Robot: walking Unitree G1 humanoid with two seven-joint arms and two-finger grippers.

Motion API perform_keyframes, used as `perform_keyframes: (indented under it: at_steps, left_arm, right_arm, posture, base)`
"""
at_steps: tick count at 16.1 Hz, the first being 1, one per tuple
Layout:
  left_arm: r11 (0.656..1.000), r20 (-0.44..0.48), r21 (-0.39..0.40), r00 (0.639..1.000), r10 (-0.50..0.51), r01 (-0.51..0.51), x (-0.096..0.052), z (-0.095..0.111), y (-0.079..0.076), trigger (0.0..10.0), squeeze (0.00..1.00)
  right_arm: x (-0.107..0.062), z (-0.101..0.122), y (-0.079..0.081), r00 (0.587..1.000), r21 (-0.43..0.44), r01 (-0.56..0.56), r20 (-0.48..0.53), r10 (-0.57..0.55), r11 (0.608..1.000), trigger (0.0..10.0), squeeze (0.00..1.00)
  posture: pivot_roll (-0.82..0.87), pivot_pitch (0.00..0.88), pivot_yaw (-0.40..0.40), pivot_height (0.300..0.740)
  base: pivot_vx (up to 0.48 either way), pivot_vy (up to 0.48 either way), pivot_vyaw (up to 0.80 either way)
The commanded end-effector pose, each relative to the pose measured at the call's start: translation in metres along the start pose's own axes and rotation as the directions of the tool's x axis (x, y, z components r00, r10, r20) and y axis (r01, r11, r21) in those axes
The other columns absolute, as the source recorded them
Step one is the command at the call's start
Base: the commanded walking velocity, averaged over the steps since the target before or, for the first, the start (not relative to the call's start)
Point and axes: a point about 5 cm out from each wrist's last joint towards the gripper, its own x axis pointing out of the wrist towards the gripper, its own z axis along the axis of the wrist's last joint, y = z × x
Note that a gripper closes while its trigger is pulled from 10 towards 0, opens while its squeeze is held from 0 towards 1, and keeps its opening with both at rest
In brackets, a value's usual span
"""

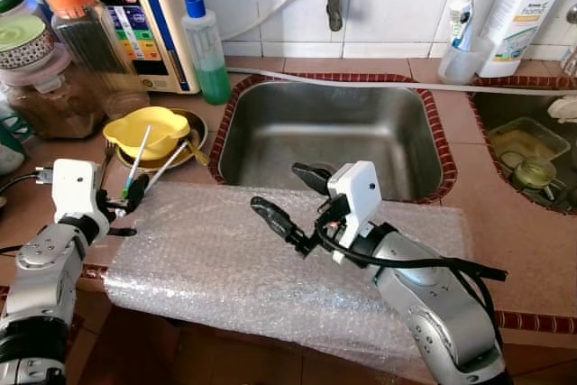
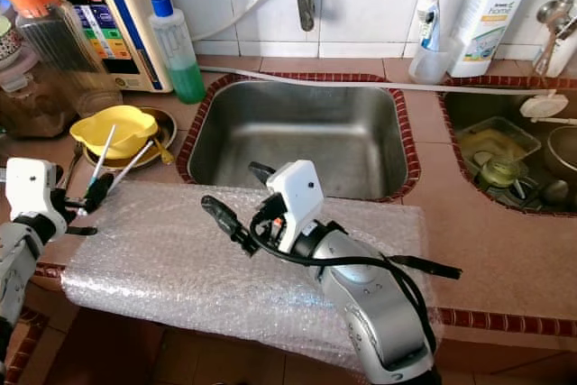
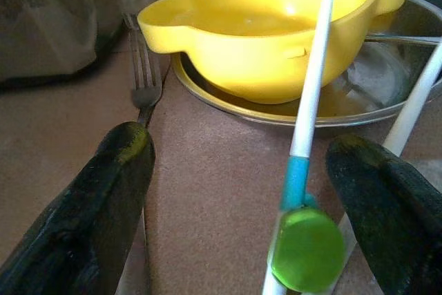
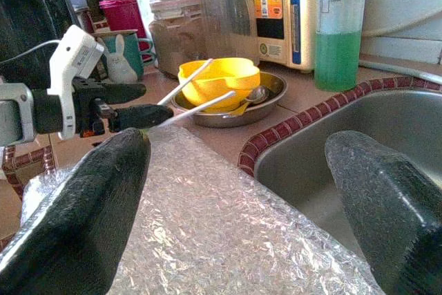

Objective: Kitchen organization

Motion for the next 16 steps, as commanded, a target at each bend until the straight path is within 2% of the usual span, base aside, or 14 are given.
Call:
perform_keyframes:
  at_steps: [1,2,3,11,16]
  left_arm:
    - [1.000,-0.021,-0.022,1.000,0.003,-0.003,0.001,-0.003,0.001,1.5,0.00]
    - [1.000,-0.023,-0.020,1.000,-0.001,0.001,0.001,-0.003,0.001,1.5,0.00]
    - [1.000,-0.023,-0.026,1.000,-0.010,0.010,0.002,-0.003,0.000,0.0,0.00]
    - [0.997,-0.019,-0.021,0.997,-0.070,0.070,0.004,-0.004,-0.006,0.0,0.00]
    - [0.992,0.004,0.027,0.992,-0.122,0.122,0.000,-0.004,-0.010,0.0,0.00]
  right_arm:
    - [0.000,0.003,0.004,1.000,-0.009,-0.013,0.012,0.013,1.000,10.0,0.00]
    - [0.000,0.003,0.004,1.000,-0.010,-0.012,0.012,0.012,1.000,10.0,0.00]
    - [0.000,0.003,0.003,1.000,-0.011,-0.009,0.011,0.009,1.000,10.0,0.00]
    - [-0.001,0.003,0.002,1.000,-0.014,-0.003,0.011,0.003,1.000,10.0,0.00]
    - [0.000,0.004,0.001,1.000,-0.015,-0.006,0.011,0.006,1.000,10.0,0.00]
  posture:
    - [-0.20,0.135,0.091,0.740]
    - [-0.20,0.135,0.091,0.740]
    - [-0.21,0.134,0.092,0.740]
    - [-0.21,0.131,0.091,0.740]
    - [-0.21,0.131,0.090,0.740]
  base:
    - [0.000,0.000,0.00]
    - [0.000,0.000,0.00]
    - [0.000,0.000,0.00]
    - [0.000,0.000,0.00]
    - [0.000,0.000,0.00]
